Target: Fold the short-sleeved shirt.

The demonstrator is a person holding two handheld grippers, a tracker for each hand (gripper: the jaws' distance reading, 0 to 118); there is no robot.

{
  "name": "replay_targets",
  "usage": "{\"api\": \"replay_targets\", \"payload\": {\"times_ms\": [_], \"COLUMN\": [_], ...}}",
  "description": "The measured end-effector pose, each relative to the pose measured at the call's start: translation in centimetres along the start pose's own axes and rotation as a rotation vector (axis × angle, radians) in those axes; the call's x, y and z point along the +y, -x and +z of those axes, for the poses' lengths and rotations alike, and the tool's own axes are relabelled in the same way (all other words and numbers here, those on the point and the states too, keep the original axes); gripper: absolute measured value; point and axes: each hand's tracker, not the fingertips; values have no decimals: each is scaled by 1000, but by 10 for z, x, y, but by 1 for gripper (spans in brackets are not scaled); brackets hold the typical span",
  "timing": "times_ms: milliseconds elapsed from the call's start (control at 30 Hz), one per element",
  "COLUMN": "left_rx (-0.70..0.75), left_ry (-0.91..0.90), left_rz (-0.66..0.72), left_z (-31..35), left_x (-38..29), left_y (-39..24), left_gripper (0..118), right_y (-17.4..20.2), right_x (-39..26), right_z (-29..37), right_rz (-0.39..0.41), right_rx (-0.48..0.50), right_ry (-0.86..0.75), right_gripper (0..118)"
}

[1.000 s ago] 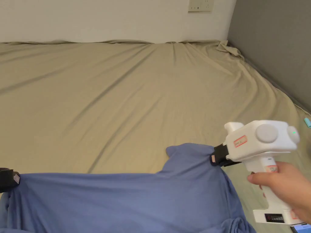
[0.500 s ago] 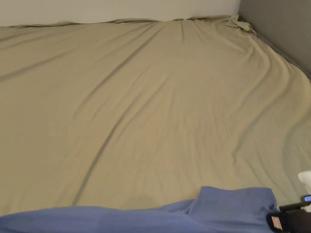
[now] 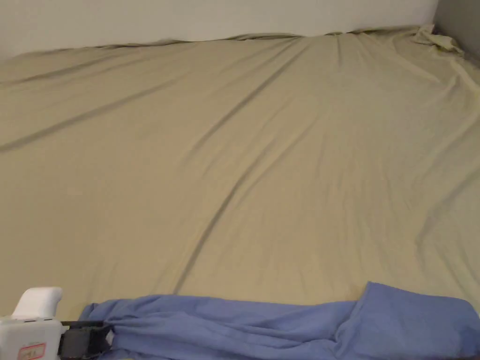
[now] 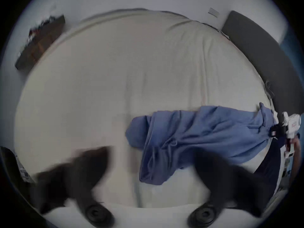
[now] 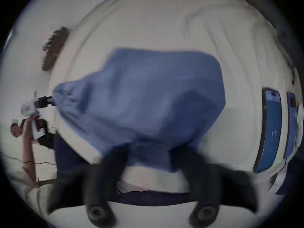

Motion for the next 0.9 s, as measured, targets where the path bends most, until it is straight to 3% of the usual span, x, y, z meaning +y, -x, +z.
{"api": "replay_targets", "payload": {"times_ms": [33, 100, 200, 233, 267, 300, 333, 367, 400, 467, 533, 600, 700, 733, 767, 800, 833, 900], "left_rx": [-61, -180, -207, -197, -185, -194, -185, -171, -158, -179, -266, -229, -298, -310, -427, -569, -640, -553], "left_ry": [-65, -226, -229, -204, -149, -94, -70, -87, -92, -84, -83, -116, -147, -167, -107, -94, -101, -25], "left_rz": [25, 136, 220, 225, 222, 203, 193, 195, 191, 197, 215, 225, 303, 315, 339, 386, 432, 458], "left_z": [14, 50, 59, 57, 54, 37, 32, 29, 28, 30, 29, 29, 16, 7, -8, -16, -17, -32], "left_x": [-3, 1, -13, -16, -20, -24, -29, -32, -34, -38, -39, -26, -18, -13, -13, -15, -18, -17], "left_y": [-5, -5, -11, -14, -16, -10, -10, -10, -10, -24, -24, -6, 17, 29, 29, 29, 20, 14], "left_gripper": [118, 118, 118, 118, 118, 113, 87, 33, 0, 0, 0, 0, 4, 35, 92, 118, 118, 118], "right_y": [6, 22, 46, 54, 47, 55, 65, 70, 65, 67, 76, 79, 70, 66, 63, 64, 59, 51], "right_x": [-1, -4, -6, -7, -4, -3, -1, -2, -3, -5, -6, -9, -8, -8, -9, -12, -15, -17], "right_z": [15, 56, 85, 87, 63, 59, 50, 43, 33, 23, 29, 29, 30, 31, 32, 34, 35, 36], "right_rz": [14, 11, -53, -41, -29, -2, 30, 41, 50, 44, 51, 61, 35, 28, 30, 48, 52, 12], "right_rx": [56, 184, 234, 240, 206, 147, 100, 76, 102, 198, 185, 176, 229, 247, 276, 325, 422, 538], "right_ry": [-52, -238, -358, -374, -374, -384, -363, -348, -325, -286, -294, -288, -284, -289, -300, -323, -342, -358], "right_gripper": [118, 118, 117, 108, 77, 2, 2, 2, 2, 2, 2, 2, 2, 2, 2, 2, 2, 2]}}
